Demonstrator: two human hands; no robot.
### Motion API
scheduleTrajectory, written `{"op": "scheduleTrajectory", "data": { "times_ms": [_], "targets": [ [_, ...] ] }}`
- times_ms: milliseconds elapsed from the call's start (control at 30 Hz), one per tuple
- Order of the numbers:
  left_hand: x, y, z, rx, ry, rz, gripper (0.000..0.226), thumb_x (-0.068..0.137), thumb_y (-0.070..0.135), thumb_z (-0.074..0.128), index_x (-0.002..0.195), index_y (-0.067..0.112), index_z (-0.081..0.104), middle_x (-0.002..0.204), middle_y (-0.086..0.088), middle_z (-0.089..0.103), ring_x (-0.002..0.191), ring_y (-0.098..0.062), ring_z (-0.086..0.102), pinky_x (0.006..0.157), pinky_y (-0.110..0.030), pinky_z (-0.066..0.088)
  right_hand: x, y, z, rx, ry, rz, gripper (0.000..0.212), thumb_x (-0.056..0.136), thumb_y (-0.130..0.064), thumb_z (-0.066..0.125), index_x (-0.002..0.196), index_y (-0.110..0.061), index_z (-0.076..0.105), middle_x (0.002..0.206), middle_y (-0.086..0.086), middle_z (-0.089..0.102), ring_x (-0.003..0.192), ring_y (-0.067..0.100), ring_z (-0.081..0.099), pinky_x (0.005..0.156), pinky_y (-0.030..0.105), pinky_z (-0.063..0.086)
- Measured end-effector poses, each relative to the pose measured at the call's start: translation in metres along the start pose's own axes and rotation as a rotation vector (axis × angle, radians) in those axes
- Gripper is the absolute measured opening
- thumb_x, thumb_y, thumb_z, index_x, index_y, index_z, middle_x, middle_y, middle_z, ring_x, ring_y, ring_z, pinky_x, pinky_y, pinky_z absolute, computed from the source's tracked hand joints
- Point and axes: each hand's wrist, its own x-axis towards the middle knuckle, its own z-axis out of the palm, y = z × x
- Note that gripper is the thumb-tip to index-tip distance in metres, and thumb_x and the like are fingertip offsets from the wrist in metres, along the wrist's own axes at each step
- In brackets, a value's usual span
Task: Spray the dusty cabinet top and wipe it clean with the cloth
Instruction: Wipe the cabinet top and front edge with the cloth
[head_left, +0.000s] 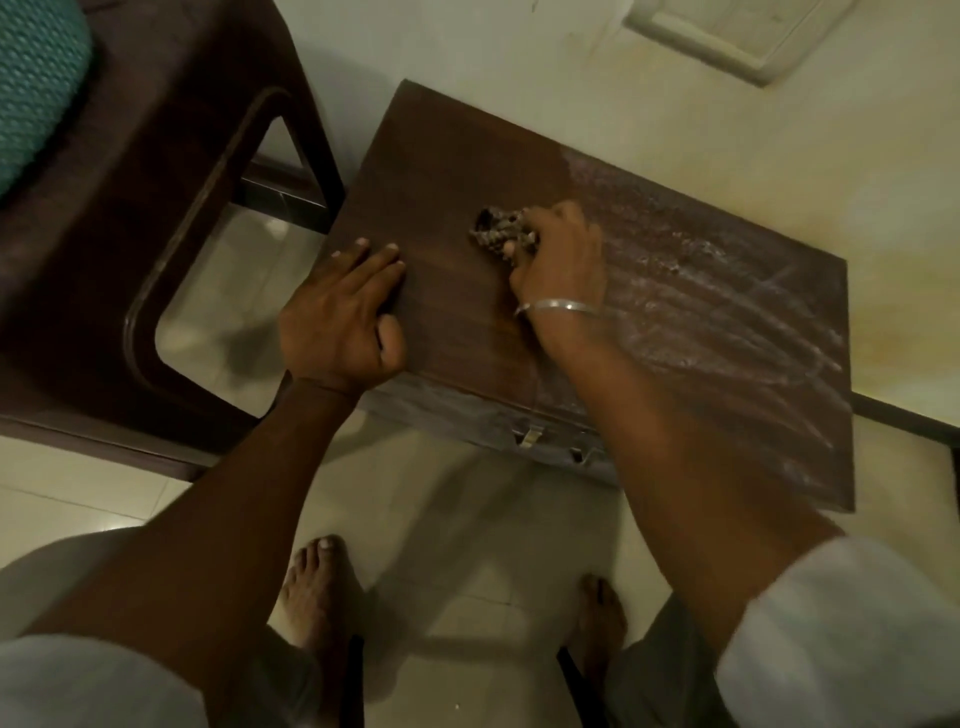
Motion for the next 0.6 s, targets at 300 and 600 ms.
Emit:
{"op": "scheduleTrajectory", "data": {
  "times_ms": [300,600],
  "targets": [
    [0.0,0.001,-0.003,-0.013,0.004,-0.036,0.048,0.078,0.023,0.045,0.114,0.008,0.073,0.126,-0.008,0.069,0.121,-0.03,0.063,0.101,-0.042,0.05,0.016,-0.002,-0.009,0.008,-0.07,0.002,0.023,0.087,-0.024,0.064,0.109,-0.028,0.065,0.117,0.003,0.055,0.109,0.033,0.048,0.082,0.039,0.045],
    [0.001,0.003,-0.005,-0.029,0.011,-0.051,0.049,0.078,0.023,0.044,0.114,0.007,0.073,0.126,-0.009,0.07,0.12,-0.032,0.063,0.099,-0.043,0.051,-0.068,-0.011,-0.006,0.029,-0.002,-0.043,0.026,0.08,-0.016,0.07,0.105,-0.026,0.068,0.108,-0.001,0.055,0.094,0.027,0.048,0.068,0.032,0.042]
  ]
}}
